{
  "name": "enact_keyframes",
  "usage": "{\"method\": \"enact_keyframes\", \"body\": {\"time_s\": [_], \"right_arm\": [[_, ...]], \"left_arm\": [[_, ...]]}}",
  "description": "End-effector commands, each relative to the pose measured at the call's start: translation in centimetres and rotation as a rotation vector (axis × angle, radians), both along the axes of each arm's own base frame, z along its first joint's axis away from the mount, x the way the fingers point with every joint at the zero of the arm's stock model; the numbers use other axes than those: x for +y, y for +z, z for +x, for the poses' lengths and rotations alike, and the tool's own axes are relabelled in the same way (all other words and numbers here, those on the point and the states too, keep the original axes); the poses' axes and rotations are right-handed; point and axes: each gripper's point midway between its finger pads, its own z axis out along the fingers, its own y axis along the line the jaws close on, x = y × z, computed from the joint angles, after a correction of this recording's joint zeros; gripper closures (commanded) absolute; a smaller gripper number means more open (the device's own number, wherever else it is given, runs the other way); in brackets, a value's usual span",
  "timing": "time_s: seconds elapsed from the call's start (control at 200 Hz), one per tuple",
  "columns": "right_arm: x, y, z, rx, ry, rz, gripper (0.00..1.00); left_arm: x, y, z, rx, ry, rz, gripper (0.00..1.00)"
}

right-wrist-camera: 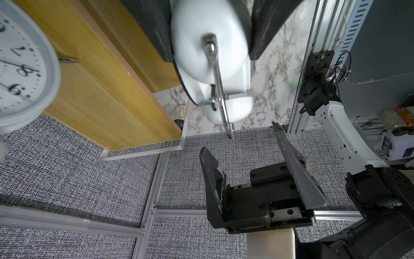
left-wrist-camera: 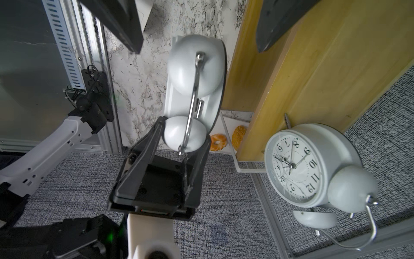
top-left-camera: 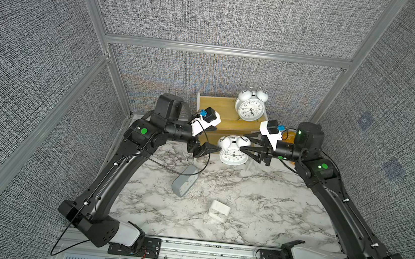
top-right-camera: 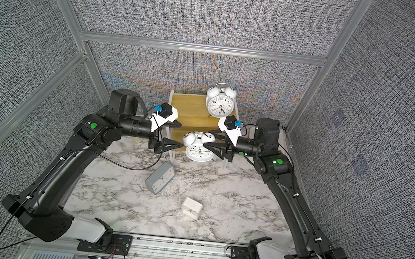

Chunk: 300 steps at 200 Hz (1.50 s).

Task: Place the alarm clocks on the shelf by style
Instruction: Adjust the alarm.

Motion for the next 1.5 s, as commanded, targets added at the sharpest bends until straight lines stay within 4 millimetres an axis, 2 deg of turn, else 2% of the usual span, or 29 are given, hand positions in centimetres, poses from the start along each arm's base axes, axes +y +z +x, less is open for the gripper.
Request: {"method": "enact_keyframes", "body": {"time_s": [0.0,0.17,0.365,0.63,0.791,0.866,0.996,1.096,1.276,1.496], "right_arm": [[0.1,2.2,-0.6,-0.068,0.025,0.042,0.64],[0.2,2.4,-0.9,-0.067,0.041,0.051,0.64],[0.2,2.7,-1.0,-0.068,0.049,0.061,0.64],[0.3,2.6,-1.1,-0.066,0.059,0.062,0.64],[0.3,2.5,-0.9,-0.062,0.056,0.063,0.64],[0.3,2.5,-0.9,-0.065,0.054,0.062,0.64],[0.3,2.5,-0.7,-0.062,0.050,0.062,0.64],[0.4,2.5,-0.6,-0.057,0.051,0.064,0.65],[0.5,2.5,-0.6,-0.055,0.056,0.068,0.65],[0.7,2.5,-0.6,-0.055,0.063,0.071,0.65]], "left_arm": [[0.1,2.0,0.7,-0.052,0.025,-0.096,0.12],[-0.2,2.1,-0.6,-0.033,-0.060,-0.120,0.12],[-1.0,1.3,-1.2,0.018,-0.146,-0.131,0.15],[-1.7,0.2,0.1,0.066,-0.141,-0.124,0.21],[-2.1,-0.1,-0.4,0.086,-0.192,-0.134,0.28],[-2.1,-0.3,-0.7,0.097,-0.218,-0.140,0.28],[-2.3,-0.8,-1.0,0.112,-0.239,-0.140,0.21],[-2.4,-1.0,-0.9,0.117,-0.241,-0.140,0.21],[-2.6,-1.0,-0.5,0.119,-0.235,-0.143,0.31],[-2.8,-1.7,0.2,0.130,-0.212,-0.130,0.24]]}}
